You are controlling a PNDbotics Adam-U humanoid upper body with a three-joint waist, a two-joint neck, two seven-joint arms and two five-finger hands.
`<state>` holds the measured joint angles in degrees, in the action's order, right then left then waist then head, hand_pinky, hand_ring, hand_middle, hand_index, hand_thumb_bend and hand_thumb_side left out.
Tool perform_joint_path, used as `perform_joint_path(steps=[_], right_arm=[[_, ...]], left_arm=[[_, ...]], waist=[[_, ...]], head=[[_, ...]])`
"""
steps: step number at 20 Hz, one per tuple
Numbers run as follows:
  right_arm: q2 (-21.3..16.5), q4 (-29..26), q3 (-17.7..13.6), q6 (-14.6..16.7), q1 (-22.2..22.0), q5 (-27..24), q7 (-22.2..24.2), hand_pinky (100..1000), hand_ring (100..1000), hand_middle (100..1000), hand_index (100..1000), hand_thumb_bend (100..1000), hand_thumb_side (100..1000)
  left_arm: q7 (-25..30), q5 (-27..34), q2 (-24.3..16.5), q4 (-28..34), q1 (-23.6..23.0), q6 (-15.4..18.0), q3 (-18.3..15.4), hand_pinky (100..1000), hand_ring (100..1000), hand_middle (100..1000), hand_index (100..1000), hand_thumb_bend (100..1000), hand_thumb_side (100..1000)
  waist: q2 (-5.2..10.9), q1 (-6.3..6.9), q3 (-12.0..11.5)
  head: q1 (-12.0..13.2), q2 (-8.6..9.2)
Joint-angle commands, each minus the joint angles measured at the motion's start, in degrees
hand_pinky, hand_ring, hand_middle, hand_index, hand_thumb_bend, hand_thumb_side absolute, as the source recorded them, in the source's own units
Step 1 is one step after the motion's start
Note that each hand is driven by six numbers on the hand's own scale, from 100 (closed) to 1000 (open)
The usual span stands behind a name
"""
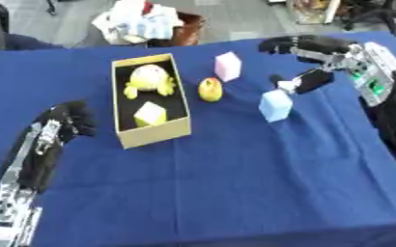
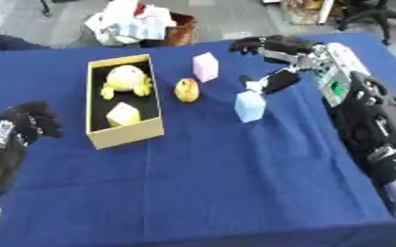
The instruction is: Pick up objects on the table and place them in the box.
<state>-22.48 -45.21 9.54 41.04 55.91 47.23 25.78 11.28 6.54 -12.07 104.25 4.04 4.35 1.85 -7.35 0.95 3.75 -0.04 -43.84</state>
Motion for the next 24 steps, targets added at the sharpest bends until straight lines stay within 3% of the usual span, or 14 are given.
perform_joint_path(steps=[1,10,24], right_arm=[[-1.94,0.41,-0.29,10.93,0.7,1.72,10.39,850,913,977,1000,100,589],[-1.4,3.08,0.94,10.93,-0.32,7.1,9.16,853,922,977,1000,100,675],[0.23,7.95,1.21,10.93,-1.6,20.45,2.73,858,931,985,1000,100,621]], left_arm=[[-0.19,-0.17,-1.33,1.16,0.42,0.14,-0.39,633,652,631,785,100,794],[-0.16,-0.2,-1.32,1.2,0.49,0.18,-0.42,633,652,631,785,100,793],[-0.07,-0.11,-1.21,1.23,0.65,0.2,-0.38,633,652,631,786,100,793]], waist=[[0.61,-0.55,-0.08],[0.55,-0.53,-0.13],[0.44,-0.49,-0.35]], head=[[0.32,-0.27],[0.35,-0.27],[0.12,-0.27]])
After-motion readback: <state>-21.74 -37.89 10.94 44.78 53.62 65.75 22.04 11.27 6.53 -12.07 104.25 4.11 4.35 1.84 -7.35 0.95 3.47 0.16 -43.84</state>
